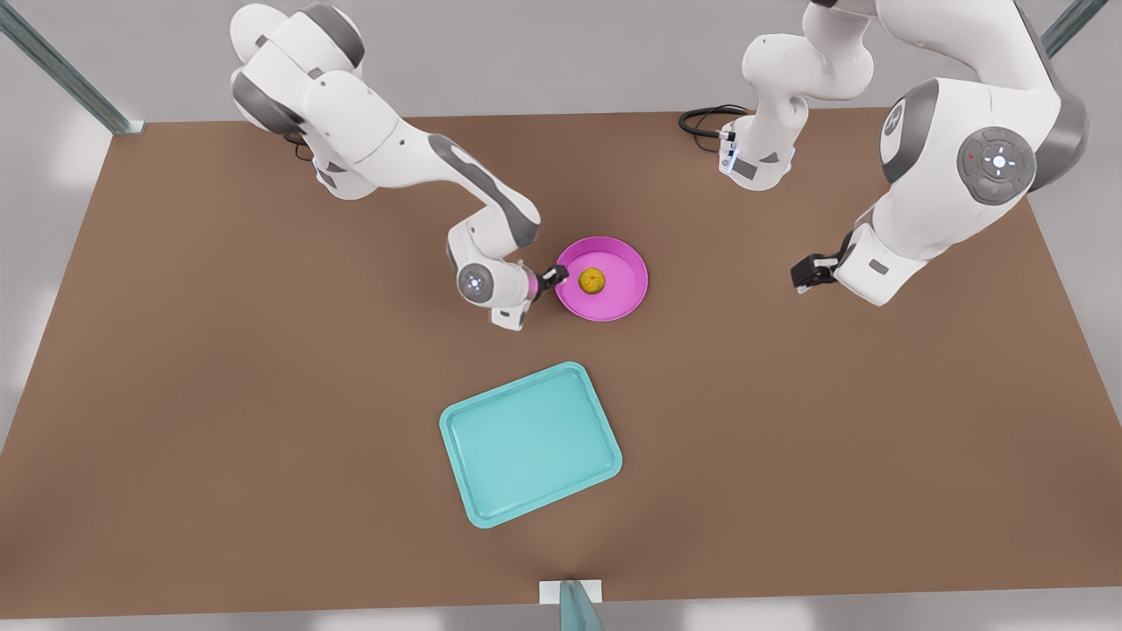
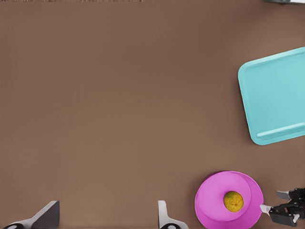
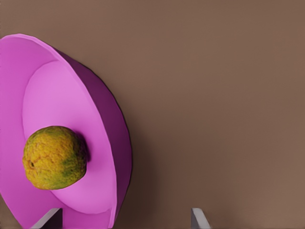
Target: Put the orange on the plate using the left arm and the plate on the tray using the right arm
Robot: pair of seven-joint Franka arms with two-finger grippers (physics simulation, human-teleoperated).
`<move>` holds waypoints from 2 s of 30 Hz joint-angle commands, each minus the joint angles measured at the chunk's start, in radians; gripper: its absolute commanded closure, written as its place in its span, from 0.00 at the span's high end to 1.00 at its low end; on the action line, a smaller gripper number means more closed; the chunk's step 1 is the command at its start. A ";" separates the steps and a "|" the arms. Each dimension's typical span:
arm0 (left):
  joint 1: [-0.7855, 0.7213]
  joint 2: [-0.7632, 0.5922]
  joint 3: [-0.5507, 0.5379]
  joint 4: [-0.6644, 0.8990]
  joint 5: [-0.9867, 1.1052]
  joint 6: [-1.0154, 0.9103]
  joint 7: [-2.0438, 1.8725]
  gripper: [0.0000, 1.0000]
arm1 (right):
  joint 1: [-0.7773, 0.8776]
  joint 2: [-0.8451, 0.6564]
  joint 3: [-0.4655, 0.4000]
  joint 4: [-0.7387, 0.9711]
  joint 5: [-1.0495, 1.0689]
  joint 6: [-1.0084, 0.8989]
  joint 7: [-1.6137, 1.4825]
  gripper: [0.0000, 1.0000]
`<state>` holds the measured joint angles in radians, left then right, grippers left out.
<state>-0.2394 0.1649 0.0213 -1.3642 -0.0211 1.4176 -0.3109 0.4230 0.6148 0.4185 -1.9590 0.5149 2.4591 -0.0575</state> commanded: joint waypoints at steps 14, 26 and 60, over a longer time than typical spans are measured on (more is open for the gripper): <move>0.000 -0.001 0.000 0.000 -0.003 0.017 0.027 1.00 | 0.019 0.074 0.006 0.057 -0.001 0.003 0.047 0.77; -0.001 -0.002 0.002 0.000 -0.005 0.015 0.027 1.00 | 0.019 0.074 0.008 0.072 -0.004 -0.006 0.038 0.22; 0.008 0.016 0.005 -0.001 -0.002 0.023 0.030 1.00 | -0.394 0.266 -0.009 0.612 0.074 -0.158 0.047 0.21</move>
<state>-0.2311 0.1821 0.0261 -1.3657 -0.0244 1.4398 -0.2835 0.0319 0.8854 0.4094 -1.3450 0.5919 2.3832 -0.0386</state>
